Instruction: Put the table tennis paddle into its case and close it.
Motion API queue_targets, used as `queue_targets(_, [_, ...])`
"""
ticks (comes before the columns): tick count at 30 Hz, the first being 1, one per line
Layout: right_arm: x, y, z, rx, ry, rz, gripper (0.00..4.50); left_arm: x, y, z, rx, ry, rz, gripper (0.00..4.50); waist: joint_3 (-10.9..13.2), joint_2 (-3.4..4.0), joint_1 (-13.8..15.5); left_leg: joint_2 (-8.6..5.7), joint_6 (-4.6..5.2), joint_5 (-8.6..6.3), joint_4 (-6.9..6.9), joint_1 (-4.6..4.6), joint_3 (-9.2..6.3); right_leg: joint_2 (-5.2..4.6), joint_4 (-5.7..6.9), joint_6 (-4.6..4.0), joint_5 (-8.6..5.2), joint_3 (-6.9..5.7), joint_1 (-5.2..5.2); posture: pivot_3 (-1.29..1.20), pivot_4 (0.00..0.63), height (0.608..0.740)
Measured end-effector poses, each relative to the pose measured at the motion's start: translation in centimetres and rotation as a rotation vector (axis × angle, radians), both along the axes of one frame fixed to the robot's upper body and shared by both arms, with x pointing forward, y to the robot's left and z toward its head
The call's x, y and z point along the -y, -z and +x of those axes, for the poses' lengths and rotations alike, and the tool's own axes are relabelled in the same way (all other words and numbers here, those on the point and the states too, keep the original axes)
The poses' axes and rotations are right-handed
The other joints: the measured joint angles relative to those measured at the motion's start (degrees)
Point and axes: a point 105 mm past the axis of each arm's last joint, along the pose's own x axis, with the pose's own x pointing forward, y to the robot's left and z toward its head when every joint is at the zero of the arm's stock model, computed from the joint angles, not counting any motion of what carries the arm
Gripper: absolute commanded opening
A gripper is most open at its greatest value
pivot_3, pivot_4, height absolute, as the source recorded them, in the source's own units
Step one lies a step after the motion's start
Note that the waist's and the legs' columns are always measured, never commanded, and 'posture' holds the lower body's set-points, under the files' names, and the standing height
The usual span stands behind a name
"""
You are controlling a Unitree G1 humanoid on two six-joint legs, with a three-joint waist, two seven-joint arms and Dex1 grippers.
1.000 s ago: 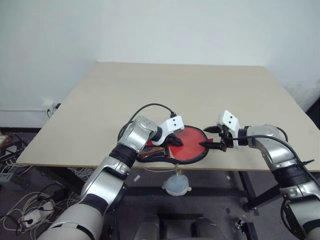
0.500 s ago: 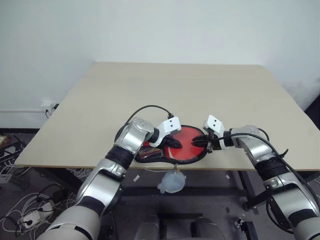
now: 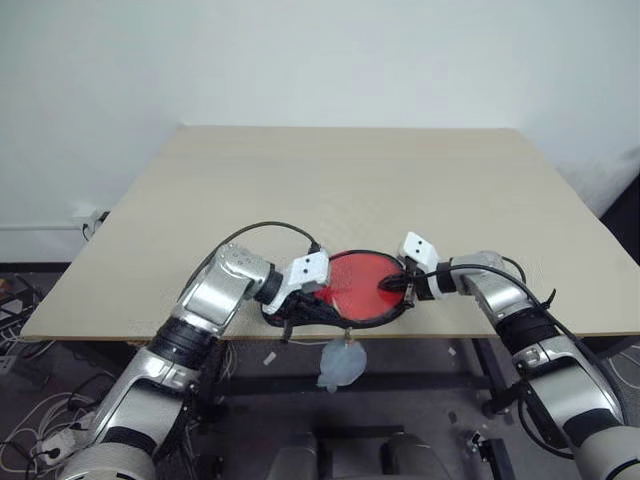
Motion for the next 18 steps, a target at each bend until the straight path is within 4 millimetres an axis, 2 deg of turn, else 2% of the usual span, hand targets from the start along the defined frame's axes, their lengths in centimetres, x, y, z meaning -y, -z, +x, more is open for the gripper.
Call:
queue_targets(2, [0.0,0.0,0.1,0.003,0.003,0.000,0.01,-0.1,0.0,-0.4,0.025,0.029,0.020,0.00,0.0,0.00,0.0,0.00,0.00,0.00,0.00,0.00,0.00,0.00,0.01,0.00,0.00,0.00,0.00,0.00,0.000,0.740])
queue_targets(5, [-0.2,0.0,0.3,0.010,0.011,-0.001,0.00,0.2,0.3,-0.8,0.077,0.089,0.055,0.53,0.0,0.00,0.0,0.00,0.00,0.00,0.01,0.00,0.01,0.00,0.02,0.00,0.00,0.01,0.00,0.00,0.000,0.740])
queue_targets(14, [-0.5,0.0,0.8,0.023,0.044,0.011,0.00,2.2,1.0,-1.1,0.371,0.326,0.088,2.99,0.0,0.01,0.0,-0.01,0.00,0.00,0.00,0.00,0.03,0.00,0.01,-0.01,0.01,0.01,-0.01,0.00,0.000,0.740])
queue_targets(18, [-0.7,0.0,1.0,0.038,0.062,0.012,0.00,3.1,0.8,-0.5,0.429,0.373,0.075,2.99,0.0,0.01,0.0,-0.02,0.01,0.00,0.02,0.00,0.05,0.00,0.01,0.00,0.00,0.03,0.00,0.00,0.000,0.740])
